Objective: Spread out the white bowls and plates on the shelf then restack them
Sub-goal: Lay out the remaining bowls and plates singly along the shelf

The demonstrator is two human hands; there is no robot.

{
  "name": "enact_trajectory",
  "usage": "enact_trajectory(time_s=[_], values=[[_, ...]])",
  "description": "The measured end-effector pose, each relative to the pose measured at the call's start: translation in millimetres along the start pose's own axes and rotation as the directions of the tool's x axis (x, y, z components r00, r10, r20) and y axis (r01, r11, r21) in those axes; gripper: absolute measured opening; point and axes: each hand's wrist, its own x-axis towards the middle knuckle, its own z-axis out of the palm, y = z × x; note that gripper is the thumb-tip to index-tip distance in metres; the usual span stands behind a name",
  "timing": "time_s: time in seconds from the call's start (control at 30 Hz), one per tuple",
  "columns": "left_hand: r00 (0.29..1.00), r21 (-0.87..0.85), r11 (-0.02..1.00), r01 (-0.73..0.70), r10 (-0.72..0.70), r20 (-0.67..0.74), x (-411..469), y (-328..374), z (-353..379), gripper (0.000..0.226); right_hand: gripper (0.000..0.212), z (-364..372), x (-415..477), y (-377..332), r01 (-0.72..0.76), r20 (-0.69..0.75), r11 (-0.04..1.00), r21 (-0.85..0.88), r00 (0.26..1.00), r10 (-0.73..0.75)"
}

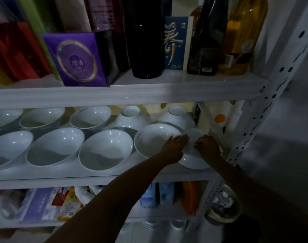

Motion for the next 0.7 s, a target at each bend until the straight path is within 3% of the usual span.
enact_trajectory(time_s=[0.07,0.17,0.3,0.7], values=[[0.999,-0.067,0.997,0.041,-0.041,0.001,-3.6,1.3,0.4,0.075,0.013,-3.8,7.5,-3.2,-0.024,0.006,1.000,0.000,1.000,0.024],[0.996,-0.194,0.978,0.083,-0.087,-0.010,-9.3,3.2,2.0,0.078,0.010,-8.4,21.5,3.2,-0.219,0.062,0.972,0.082,0.975,0.214],[0.996,-0.173,0.982,0.083,-0.078,0.035,-13.1,-3.6,6.1,0.078,0.018,-19.8,32.3,11.9,-0.359,0.126,0.925,0.122,0.930,0.345],[0.986,-0.152,0.986,0.062,-0.037,0.162,-17.6,-21.6,3.7,0.068,0.024,-32.1,45.1,-0.2,-0.496,0.132,0.844,0.204,0.868,0.478]])
